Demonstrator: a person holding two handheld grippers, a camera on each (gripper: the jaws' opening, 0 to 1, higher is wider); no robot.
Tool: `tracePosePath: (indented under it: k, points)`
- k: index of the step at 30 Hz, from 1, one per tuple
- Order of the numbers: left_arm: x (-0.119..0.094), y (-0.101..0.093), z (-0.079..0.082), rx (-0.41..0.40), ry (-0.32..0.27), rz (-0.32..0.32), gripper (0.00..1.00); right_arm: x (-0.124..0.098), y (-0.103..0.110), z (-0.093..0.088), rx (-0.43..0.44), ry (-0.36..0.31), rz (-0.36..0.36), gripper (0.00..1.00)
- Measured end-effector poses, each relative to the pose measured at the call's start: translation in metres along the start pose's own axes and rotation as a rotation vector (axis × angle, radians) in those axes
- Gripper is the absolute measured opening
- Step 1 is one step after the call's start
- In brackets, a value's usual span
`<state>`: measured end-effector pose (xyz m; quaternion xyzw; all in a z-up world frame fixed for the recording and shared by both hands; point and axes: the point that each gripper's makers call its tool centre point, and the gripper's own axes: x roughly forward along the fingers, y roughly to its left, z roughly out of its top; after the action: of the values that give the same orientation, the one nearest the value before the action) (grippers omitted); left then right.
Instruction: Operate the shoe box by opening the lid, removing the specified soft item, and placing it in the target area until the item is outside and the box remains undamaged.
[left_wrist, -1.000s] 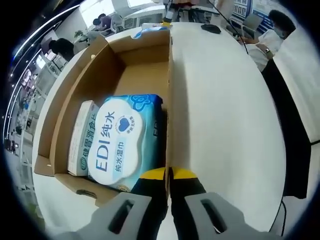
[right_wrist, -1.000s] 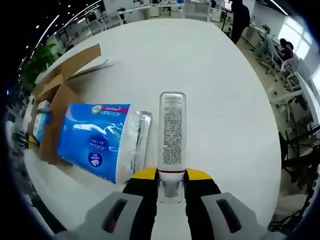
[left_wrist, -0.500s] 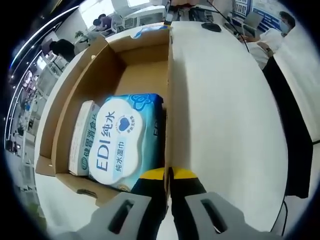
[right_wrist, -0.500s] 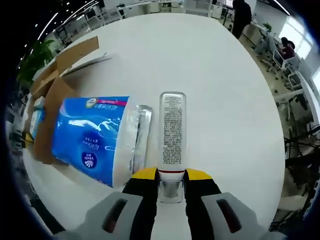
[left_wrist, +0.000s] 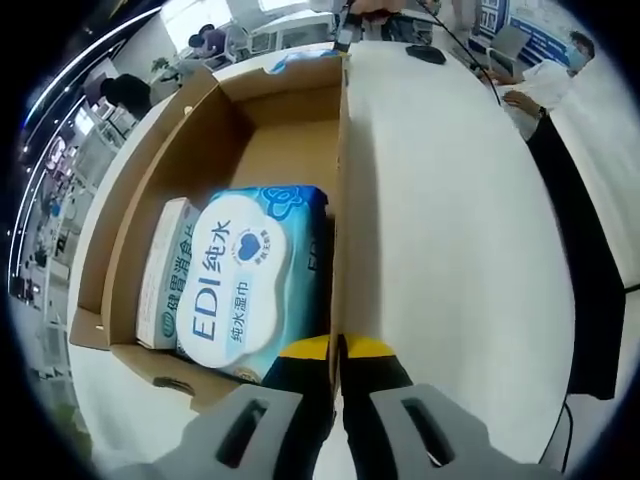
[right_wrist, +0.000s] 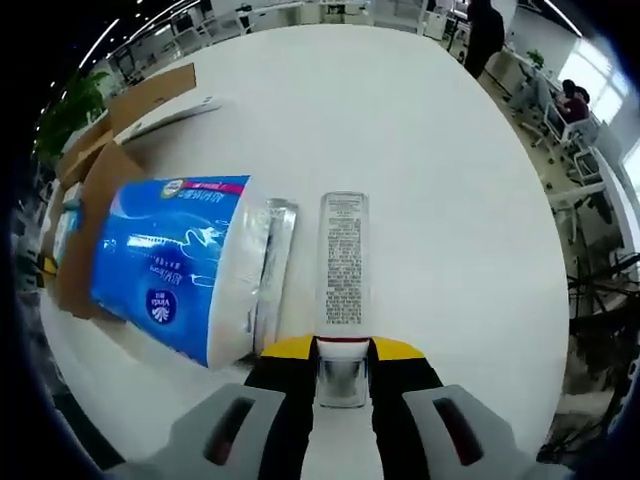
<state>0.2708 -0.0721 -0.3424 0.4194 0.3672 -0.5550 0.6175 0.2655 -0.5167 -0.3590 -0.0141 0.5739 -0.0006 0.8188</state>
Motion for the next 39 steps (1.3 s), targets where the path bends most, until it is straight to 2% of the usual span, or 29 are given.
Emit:
tracePosePath:
  k: [6,15,19,20,23,27,32,36,37,39]
  points:
    - [0.0,0.001,0.0,0.0,0.0,-0.002,0.01,0.0,-0.004,0.004,0.017,-0.022,-0.014,0.18]
    - [0.0,0.001,0.0,0.0,-0.001,-0.003,0.01,0.002,-0.002,0.006,-0.004,-0.019,-0.009,0.18]
    - [0.0,0.001,0.0,0.001,-0.002,-0.003,0.01,0.0,-0.006,0.008,-0.058,-0.034,-0.039,0.2]
    - [0.0,0.001,0.0,0.001,-0.002,-0.003,0.01,-0.002,-0.005,0.012,-0.056,-0.062,-0.031,0.22]
    - [0.0,0.001,0.0,0.003,-0.003,-0.002,0.01,-0.005,-0.002,0.015,-0.012,-0.081,-0.008,0.23]
    - [0.0,0.001,0.0,0.003,-0.002,0.0,0.01,-0.005,-0.006,0.014,-0.019,-0.077,-0.031,0.19]
    - [0.0,0.001,0.0,0.001,-0.002,0.005,0.01,-0.005,-0.005,0.011,0.009,-0.071,-0.021,0.18]
    - [0.0,0.001,0.0,0.002,-0.001,0.003,0.01,-0.006,-0.005,0.011,-0.001,-0.073,-0.02,0.18]
    - [0.0,0.001,0.0,0.002,-0.001,0.002,0.01,-0.007,-0.004,0.012,-0.004,-0.08,-0.017,0.19]
    - [0.0,0.001,0.0,0.004,-0.002,0.001,0.01,-0.009,-0.005,0.013,-0.004,-0.081,-0.013,0.26]
